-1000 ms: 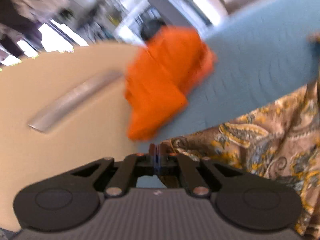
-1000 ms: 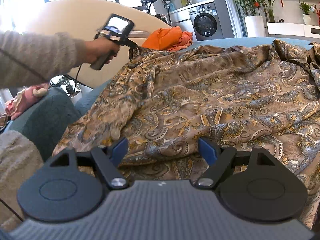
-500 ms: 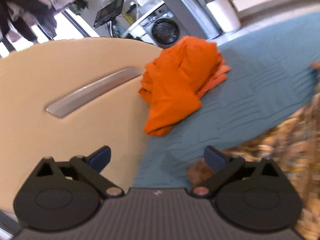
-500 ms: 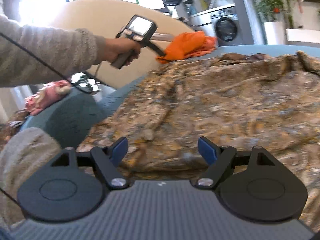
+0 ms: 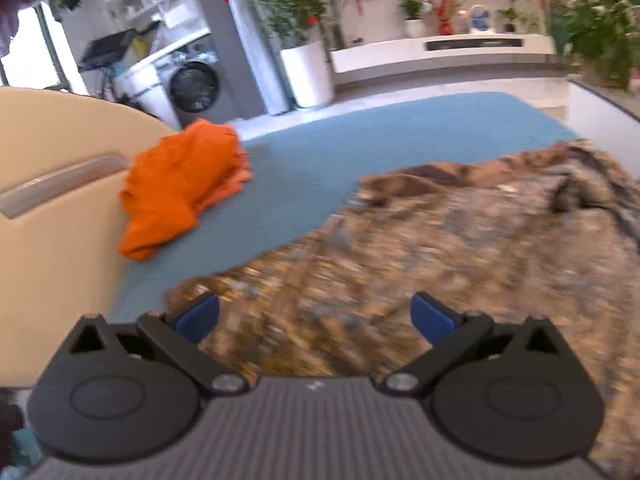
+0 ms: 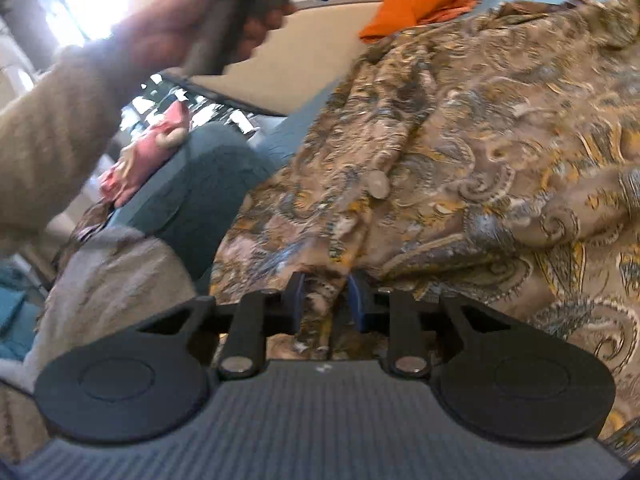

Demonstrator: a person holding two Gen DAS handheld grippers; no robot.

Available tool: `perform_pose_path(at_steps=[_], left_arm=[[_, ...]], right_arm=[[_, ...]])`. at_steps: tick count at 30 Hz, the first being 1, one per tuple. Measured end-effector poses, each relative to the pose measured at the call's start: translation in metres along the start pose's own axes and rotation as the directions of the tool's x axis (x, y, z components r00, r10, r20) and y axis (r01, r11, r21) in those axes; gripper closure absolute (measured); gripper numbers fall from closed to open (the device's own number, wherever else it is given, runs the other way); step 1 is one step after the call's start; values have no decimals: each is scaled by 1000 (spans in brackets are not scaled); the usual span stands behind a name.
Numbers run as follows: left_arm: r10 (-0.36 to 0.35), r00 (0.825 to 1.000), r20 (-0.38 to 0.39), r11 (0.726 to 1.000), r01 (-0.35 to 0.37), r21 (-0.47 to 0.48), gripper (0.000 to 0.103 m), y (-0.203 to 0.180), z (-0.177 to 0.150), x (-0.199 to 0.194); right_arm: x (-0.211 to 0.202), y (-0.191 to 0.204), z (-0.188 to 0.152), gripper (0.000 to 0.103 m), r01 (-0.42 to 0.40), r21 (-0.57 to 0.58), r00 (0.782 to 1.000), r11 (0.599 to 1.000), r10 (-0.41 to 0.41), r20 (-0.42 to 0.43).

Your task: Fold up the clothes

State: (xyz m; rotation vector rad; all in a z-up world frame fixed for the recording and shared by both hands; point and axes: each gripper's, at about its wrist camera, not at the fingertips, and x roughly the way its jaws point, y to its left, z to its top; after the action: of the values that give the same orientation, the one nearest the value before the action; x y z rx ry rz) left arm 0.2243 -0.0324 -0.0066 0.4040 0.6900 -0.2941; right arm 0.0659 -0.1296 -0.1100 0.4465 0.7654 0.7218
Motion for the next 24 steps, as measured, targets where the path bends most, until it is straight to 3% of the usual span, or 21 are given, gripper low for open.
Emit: perform_pose_path(at_steps=[4, 6, 9, 13, 18, 24], left_arm=[[-32, 999, -19, 999, 32, -40, 0, -15, -21, -11], [-41, 999, -27, 996, 39, -77, 0, -17, -30, -18], [-50, 998, -39, 988, 44, -145, 0, -6, -39, -24], [-46, 997, -56, 979, 34, -201, 0, 11, -46, -30], [-46, 998, -51, 978, 34, -207, 0, 17, -50, -41], [-71, 995, -68, 979, 56, -195, 0, 6, -58, -37]], right_arm=[[2, 7, -4, 74, 1, -5, 1000, 1000, -1, -5], [3, 12, -3, 74, -44, -14, 999, 999, 44, -29], [-4, 27, 1, 90, -90, -69, 996, 994, 90, -5], [-22, 42, 5, 93, -111, -102, 992, 989, 117, 48], [-59, 55, 3, 96, -56, -125, 988, 991, 73, 139], [-100, 83, -11, 96, 38, -219, 986, 975, -1, 168]])
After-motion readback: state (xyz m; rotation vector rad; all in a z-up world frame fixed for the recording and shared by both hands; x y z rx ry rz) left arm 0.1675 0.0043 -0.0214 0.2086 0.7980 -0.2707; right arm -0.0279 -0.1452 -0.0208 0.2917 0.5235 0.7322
